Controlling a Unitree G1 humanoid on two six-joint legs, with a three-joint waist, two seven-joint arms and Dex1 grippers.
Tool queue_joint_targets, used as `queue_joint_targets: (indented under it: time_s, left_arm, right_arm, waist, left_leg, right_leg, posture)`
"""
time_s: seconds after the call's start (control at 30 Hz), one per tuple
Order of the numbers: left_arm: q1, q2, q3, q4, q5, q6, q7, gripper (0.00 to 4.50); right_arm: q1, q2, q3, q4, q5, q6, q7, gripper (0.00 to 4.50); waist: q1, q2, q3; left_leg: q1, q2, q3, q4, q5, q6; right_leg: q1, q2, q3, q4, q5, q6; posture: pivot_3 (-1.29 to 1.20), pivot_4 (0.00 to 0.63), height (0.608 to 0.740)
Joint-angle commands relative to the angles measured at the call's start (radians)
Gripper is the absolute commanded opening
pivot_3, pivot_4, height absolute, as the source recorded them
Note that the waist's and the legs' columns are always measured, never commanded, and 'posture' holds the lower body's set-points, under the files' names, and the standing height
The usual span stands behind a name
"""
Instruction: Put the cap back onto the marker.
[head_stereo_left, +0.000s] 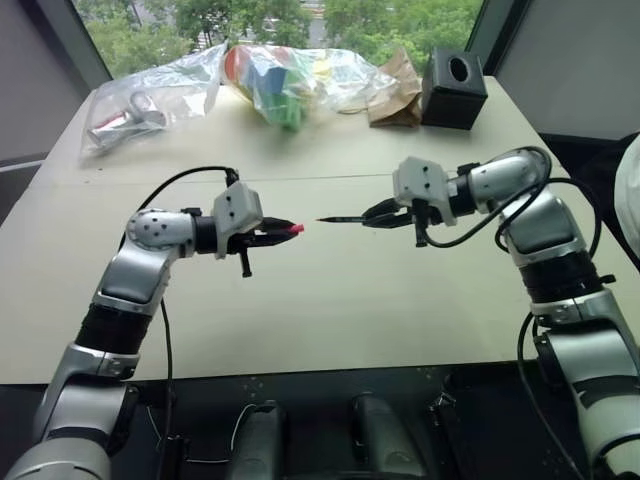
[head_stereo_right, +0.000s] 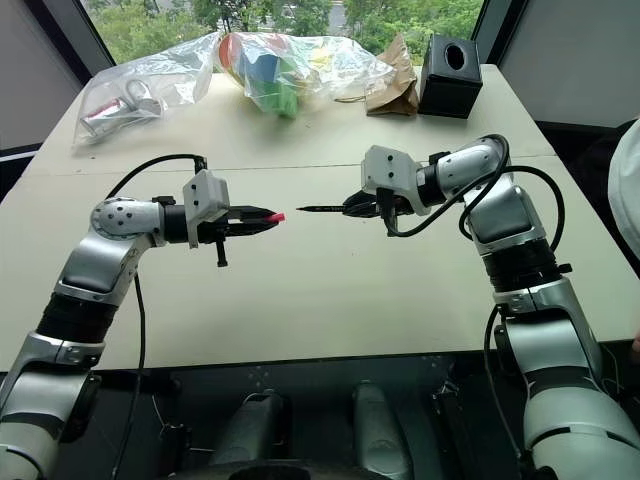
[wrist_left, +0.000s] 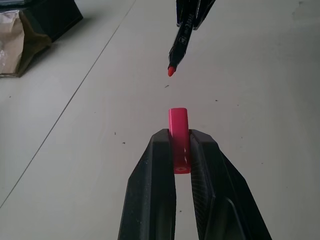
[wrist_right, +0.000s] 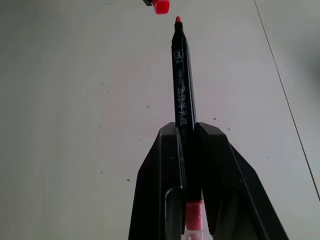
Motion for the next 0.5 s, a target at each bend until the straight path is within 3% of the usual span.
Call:
queue_joint_targets:
  time_s: [0.03,0.5]
  left_arm:
    - [-0.014,-0.003,0.013,-0.039,-0.002,-0.013,0.003,0.0]
    - [-0.013,-0.031,0.019,-0.079,-0.024,0.033,0.012,0.0]
  right_arm:
    - [-0.033,0.007,-0.008,-0.038,0.029,-0.002,-0.003,0.04]
    - [-0.028,0.002,0.01,-0.045,0.031,-0.01,-0.011,0.04]
  waist:
    - [0.0,0.0,0.0]
    - [0.0,0.0,0.0]
  left_leg:
    - [0.0,0.0,0.0,0.0,0.0,0.0]
    - [0.0,0.0,0.0,0.0,0.0,0.0]
  right_leg:
    - [0.0,0.0,0.0,0.0,0.0,0.0]
    - [0.0,0.0,0.0,0.0,0.0,0.0]
  posture:
    - [0.0,0.15,0.74]
    - [0.0,0.15,0.74]
